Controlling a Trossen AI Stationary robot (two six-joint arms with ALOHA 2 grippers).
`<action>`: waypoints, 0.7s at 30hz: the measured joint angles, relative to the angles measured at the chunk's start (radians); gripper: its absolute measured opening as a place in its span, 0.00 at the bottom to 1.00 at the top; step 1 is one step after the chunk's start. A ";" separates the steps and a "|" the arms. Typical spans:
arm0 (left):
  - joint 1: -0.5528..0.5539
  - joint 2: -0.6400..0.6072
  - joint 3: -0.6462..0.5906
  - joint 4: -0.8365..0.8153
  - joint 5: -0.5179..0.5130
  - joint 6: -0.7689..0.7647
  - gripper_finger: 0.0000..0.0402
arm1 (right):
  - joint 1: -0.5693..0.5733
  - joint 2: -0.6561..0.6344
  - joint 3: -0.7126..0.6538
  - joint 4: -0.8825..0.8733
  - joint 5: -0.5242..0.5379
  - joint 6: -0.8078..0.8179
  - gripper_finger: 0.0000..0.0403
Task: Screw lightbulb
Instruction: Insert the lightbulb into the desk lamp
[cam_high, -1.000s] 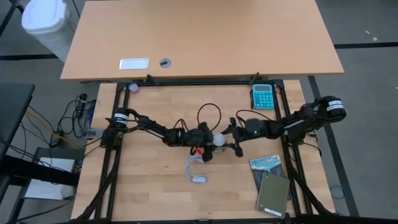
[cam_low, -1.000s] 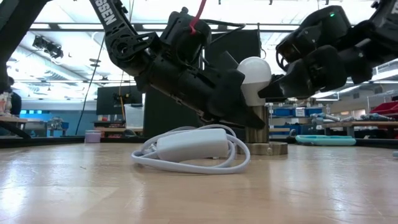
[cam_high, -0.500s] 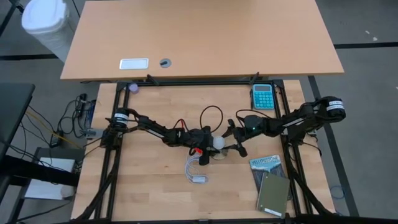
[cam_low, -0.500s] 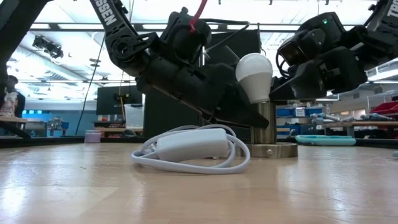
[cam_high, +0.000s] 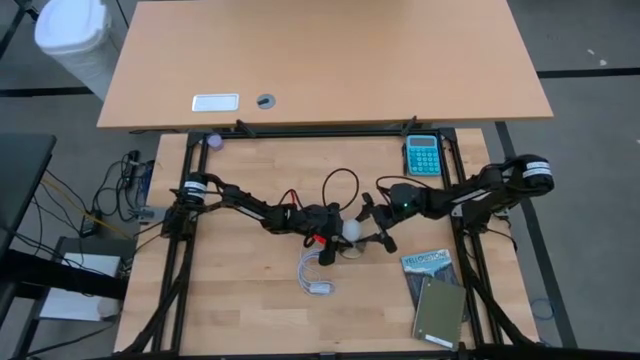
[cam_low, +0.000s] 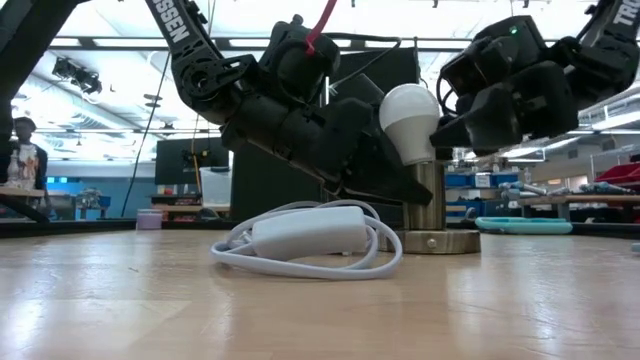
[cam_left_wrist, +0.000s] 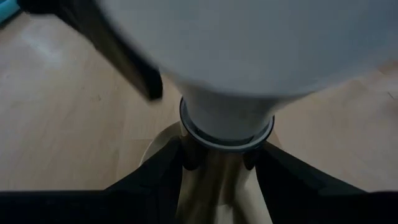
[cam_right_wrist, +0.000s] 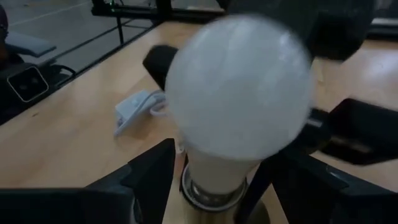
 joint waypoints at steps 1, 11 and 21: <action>0.000 0.000 0.000 0.000 0.000 -0.001 0.47 | 0.000 0.017 0.003 0.000 -0.004 0.001 0.63; 0.000 0.000 0.002 -0.001 0.000 -0.022 0.47 | 0.000 0.122 0.044 0.046 -0.047 0.011 0.64; 0.000 0.000 0.002 -0.002 -0.001 -0.022 0.47 | -0.030 0.119 0.043 0.093 -0.079 0.035 0.58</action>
